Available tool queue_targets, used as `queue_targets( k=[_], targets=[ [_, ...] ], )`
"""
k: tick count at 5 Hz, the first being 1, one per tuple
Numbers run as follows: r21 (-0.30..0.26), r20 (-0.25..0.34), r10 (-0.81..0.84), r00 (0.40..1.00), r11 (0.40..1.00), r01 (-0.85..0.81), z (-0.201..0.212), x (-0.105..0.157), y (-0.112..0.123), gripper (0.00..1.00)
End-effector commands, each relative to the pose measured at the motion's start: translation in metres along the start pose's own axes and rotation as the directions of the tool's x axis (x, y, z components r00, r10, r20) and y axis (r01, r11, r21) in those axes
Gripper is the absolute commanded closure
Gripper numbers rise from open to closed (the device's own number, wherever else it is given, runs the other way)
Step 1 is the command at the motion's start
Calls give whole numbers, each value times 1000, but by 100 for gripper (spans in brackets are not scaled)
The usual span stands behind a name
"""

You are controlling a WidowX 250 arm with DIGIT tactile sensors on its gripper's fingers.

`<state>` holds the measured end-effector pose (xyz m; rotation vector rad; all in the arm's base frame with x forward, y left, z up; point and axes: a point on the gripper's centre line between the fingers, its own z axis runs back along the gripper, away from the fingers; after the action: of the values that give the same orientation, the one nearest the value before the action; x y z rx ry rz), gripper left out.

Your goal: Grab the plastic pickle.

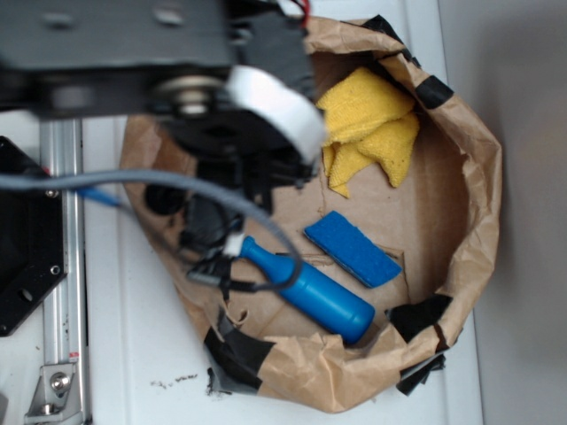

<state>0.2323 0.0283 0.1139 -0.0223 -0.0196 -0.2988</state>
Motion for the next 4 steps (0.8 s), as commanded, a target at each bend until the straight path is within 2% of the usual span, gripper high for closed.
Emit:
queue_targets(
  k=[1,2,3,4],
  targets=[
    [107,-94,-145,985,982,155,-41,-2,18,0],
    [124,-239,-263,935,946,298,-69,-18,23,0],
    [76,-195,-214,957,970,232,-71,-23,37,0],
    [3,-222,-172,960,984,177,-85,-29,48,0]
  ],
)
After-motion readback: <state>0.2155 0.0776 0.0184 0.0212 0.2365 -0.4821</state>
